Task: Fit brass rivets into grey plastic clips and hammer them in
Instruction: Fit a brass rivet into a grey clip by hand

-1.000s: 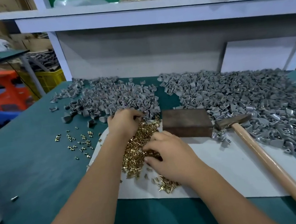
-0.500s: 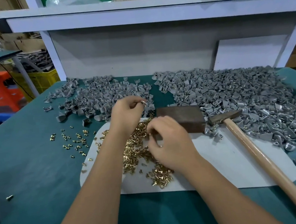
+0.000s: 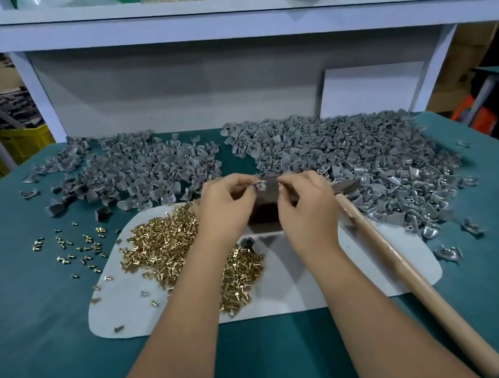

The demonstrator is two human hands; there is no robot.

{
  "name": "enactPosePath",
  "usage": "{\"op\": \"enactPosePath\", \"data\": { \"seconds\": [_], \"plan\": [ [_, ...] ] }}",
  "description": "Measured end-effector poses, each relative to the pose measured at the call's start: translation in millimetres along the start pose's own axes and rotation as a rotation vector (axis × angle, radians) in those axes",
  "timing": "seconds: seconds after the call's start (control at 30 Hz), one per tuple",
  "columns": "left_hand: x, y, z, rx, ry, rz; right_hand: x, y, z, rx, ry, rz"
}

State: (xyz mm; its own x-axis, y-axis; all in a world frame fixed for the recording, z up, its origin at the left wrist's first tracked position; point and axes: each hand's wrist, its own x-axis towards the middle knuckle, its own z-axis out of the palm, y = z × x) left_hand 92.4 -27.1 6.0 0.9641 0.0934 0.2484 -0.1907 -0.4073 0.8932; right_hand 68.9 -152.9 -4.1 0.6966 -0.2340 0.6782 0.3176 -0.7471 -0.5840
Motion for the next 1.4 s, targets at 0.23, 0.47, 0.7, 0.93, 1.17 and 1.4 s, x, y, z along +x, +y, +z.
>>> {"op": "enactPosePath", "data": {
  "seconds": [0.23, 0.47, 0.7, 0.93, 1.17, 1.4],
  "plan": [
    [-6, 0, 2, 0.003, 0.093, -0.019, -3, -5, 3, 0.045, -0.058, -0.024],
    [-13, 5, 1, -0.275, -0.012, -0.062, -2, -13, 3, 0.182, -0.07, 0.102],
    [-12, 1, -5, -0.417, -0.074, -0.027, 2, -13, 2, 0.354, -0.102, 0.247],
    [-9, -2, -6, -0.519, -0.088, -0.032, 10, -9, 2, 0.602, -0.131, 0.428],
    [-10, -1, -6, -0.582, -0.119, -0.02, 15, -4, -2, 0.735, -0.189, 0.436],
    [-11, -3, -7, -0.599, -0.194, -0.043, 15, -3, -3, 0.581, -0.255, 0.359]
  ]
}}
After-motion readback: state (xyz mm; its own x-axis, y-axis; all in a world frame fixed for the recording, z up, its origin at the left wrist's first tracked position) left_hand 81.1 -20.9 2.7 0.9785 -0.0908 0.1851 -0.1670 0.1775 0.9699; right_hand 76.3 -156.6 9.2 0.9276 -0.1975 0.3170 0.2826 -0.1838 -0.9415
